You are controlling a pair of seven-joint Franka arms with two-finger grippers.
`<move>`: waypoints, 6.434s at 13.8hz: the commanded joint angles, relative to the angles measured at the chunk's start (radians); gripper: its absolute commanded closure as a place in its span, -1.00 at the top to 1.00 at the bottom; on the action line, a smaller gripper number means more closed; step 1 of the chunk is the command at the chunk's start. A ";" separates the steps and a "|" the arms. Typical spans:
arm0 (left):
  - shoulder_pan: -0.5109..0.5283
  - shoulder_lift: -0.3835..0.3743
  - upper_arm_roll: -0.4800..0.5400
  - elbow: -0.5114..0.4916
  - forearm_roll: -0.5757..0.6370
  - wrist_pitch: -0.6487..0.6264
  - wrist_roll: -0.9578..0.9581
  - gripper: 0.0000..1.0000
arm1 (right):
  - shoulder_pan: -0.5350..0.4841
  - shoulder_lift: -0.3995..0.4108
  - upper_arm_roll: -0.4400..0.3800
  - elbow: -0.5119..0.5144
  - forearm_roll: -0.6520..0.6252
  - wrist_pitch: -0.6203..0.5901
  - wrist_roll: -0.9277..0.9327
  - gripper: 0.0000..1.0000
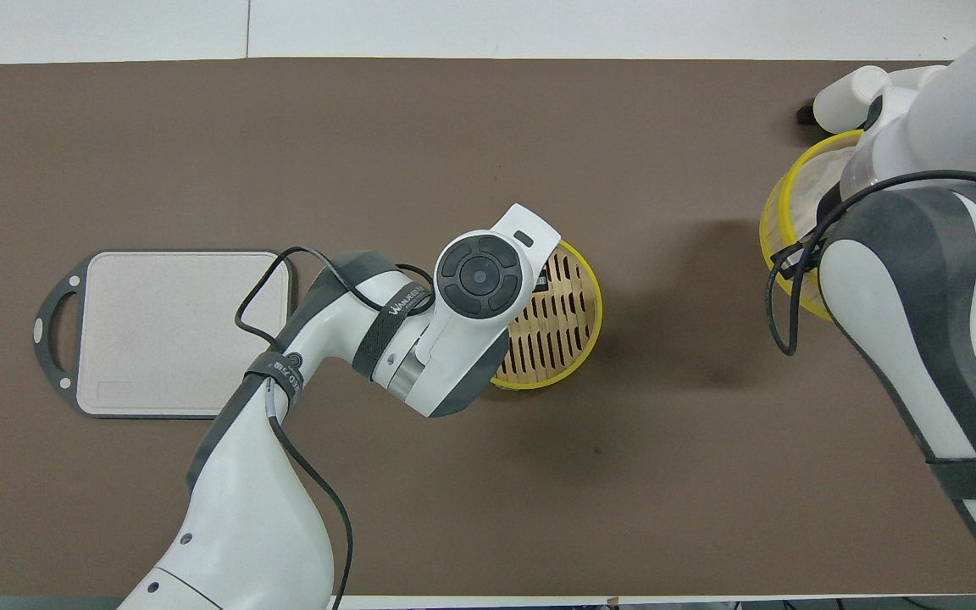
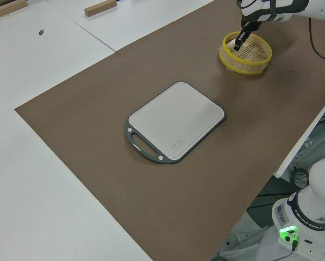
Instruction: Place bun in steamer
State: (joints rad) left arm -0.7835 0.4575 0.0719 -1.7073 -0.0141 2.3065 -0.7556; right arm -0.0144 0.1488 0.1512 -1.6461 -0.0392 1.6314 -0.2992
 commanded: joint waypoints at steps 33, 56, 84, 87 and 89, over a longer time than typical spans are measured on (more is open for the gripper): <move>0.708 -0.474 0.028 -0.031 0.017 -0.535 0.745 1.00 | 0.577 0.284 0.011 0.060 -0.053 0.484 0.851 -0.96; 0.702 -0.454 0.032 0.060 0.013 -0.659 0.742 1.00 | 0.570 0.253 0.008 0.043 -0.045 0.478 0.913 0.83; 0.691 -0.464 0.029 0.043 0.006 -0.673 0.740 1.00 | 0.048 -0.133 -0.111 0.057 0.030 -0.050 0.330 1.00; 0.690 -0.464 0.028 0.048 0.006 -0.674 0.739 1.00 | 0.048 -0.133 -0.130 0.055 0.031 -0.058 0.327 1.00; 0.690 -0.464 0.025 0.049 0.006 -0.673 0.737 1.00 | 0.051 -0.133 -0.130 0.055 0.031 -0.059 0.328 1.00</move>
State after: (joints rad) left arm -0.0865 -0.0029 0.0934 -1.6657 -0.0023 1.6502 -0.0170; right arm 0.0345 0.0236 0.0232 -1.5754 -0.0226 1.5615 0.0474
